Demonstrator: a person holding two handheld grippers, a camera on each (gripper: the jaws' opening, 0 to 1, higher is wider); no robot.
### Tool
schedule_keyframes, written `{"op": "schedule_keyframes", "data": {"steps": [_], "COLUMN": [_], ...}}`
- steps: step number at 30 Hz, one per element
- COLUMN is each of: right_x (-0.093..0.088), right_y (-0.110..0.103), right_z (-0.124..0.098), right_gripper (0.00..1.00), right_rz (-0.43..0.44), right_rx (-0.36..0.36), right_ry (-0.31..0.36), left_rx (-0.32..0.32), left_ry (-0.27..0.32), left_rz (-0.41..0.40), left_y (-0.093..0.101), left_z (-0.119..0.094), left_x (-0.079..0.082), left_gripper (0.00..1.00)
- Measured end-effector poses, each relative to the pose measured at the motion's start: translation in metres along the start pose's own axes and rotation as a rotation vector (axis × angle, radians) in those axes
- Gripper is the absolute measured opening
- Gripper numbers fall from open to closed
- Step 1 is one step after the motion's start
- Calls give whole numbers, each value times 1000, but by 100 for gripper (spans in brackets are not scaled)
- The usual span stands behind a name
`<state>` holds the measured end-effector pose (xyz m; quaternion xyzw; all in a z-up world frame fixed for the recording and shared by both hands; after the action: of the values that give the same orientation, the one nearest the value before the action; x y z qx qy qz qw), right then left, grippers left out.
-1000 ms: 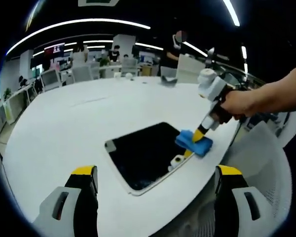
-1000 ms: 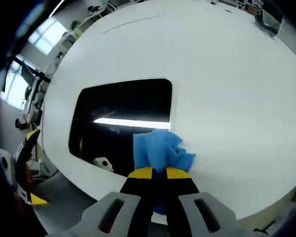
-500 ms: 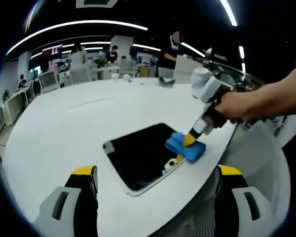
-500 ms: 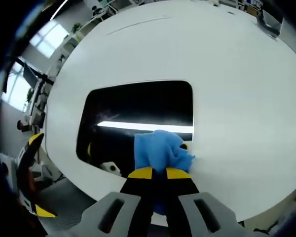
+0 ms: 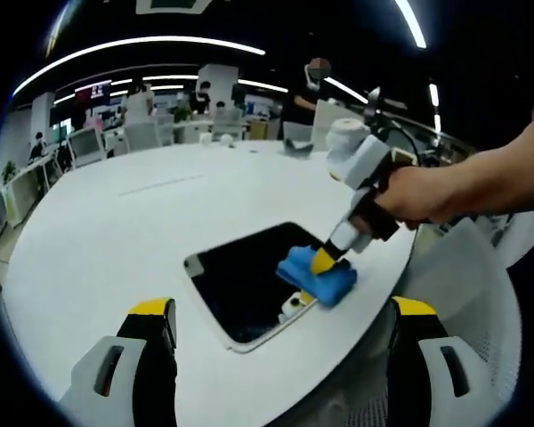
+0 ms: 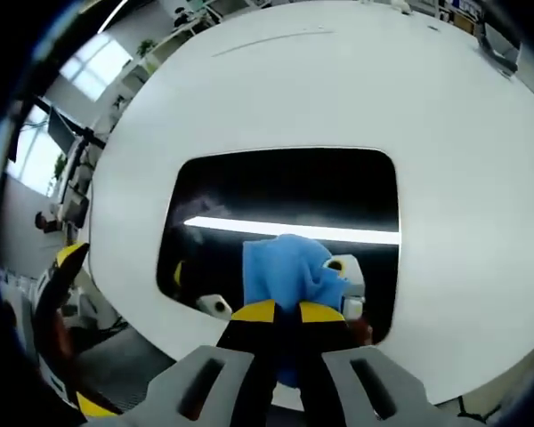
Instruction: Wipe the mirror surface with the cleaning cloth until all visible marks leave the cleaned area.
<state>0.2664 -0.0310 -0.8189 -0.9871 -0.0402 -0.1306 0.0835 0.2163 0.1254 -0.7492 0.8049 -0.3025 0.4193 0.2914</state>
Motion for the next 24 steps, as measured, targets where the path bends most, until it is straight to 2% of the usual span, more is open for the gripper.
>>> {"op": "schedule_keyframes", "data": {"steps": [13, 24], "right_x": [2, 7], "right_y": [-22, -46], "right_z": [5, 11], "right_gripper": [1, 1], "right_rz": [-6, -59], "right_rx": [26, 44], "right_ry": [18, 18], "left_rx": [-16, -26], "left_ry": [-7, -6], "left_rz": [32, 27], "left_y": [6, 6], "left_z": [0, -1], "left_x": [-1, -2], "left_gripper": [99, 99]}}
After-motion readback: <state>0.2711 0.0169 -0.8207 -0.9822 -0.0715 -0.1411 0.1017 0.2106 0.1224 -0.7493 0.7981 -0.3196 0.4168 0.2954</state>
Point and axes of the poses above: the point that each gripper's makers call its tool centre point, and the gripper's own axes: z roughly forward along the fingers, y roughly to its right, x roughly out of its top, the point moved 4 cm from there along -z, roughly backward along the fingers, and after that the axes turned 6 degrees about -x, right-handed, at the moved point
